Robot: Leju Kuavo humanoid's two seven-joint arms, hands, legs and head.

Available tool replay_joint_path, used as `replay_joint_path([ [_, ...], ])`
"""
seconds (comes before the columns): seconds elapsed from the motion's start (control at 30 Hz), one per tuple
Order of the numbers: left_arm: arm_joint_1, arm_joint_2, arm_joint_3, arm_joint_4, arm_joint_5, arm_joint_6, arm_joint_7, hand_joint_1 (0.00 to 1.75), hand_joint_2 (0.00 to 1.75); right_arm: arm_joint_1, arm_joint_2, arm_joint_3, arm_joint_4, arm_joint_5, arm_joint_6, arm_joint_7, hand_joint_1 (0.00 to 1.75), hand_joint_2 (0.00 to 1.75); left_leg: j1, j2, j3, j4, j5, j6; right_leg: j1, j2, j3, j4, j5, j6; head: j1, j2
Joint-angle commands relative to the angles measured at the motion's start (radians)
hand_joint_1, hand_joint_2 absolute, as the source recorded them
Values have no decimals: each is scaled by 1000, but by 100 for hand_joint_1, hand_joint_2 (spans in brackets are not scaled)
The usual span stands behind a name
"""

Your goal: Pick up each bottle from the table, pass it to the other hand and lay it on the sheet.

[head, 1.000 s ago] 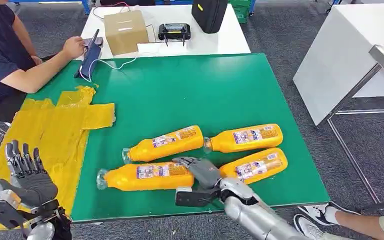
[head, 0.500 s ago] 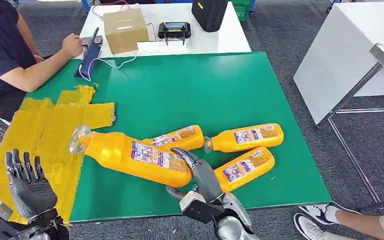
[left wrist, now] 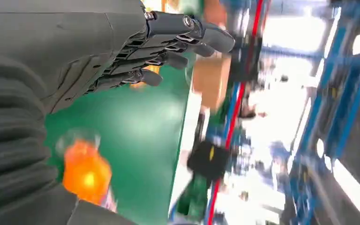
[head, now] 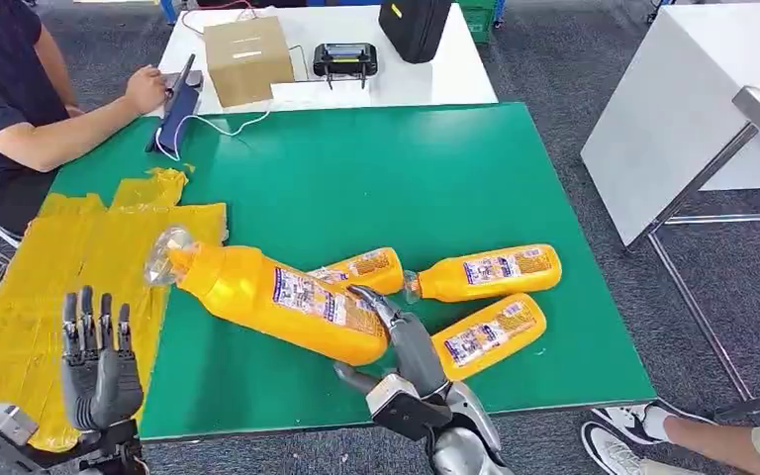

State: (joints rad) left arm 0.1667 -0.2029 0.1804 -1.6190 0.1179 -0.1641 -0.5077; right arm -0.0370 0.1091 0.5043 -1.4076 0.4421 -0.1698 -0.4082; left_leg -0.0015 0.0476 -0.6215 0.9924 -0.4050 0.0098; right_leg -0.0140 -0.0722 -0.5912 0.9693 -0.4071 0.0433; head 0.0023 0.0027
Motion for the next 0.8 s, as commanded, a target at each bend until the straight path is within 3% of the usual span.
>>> replay_joint_path([
  [0.03, 30, 22, -93, -15, 29, -75, 17, 0, 175, -28, -3, -15, 29, -3, 12, -4, 175, 175, 1, -3, 3, -1, -1, -1, 0, 4, 4, -1, -1, -1, 0, 0],
  [0.2, 69, 27, -162, -35, 83, -189, 33, 0, 175, -43, -4, 16, 54, 14, 31, 0, 175, 175, 1, -2, 3, 0, -2, -1, 1, 5, 3, -1, -1, -1, 0, 0],
  [0.8, 67, 21, -190, -29, 23, -190, 5, 0, 175, -101, 51, 164, 205, 94, 64, 48, 175, 175, 2, -1, 5, -1, -2, -1, 1, 7, 5, -1, -1, -2, 0, 0],
])
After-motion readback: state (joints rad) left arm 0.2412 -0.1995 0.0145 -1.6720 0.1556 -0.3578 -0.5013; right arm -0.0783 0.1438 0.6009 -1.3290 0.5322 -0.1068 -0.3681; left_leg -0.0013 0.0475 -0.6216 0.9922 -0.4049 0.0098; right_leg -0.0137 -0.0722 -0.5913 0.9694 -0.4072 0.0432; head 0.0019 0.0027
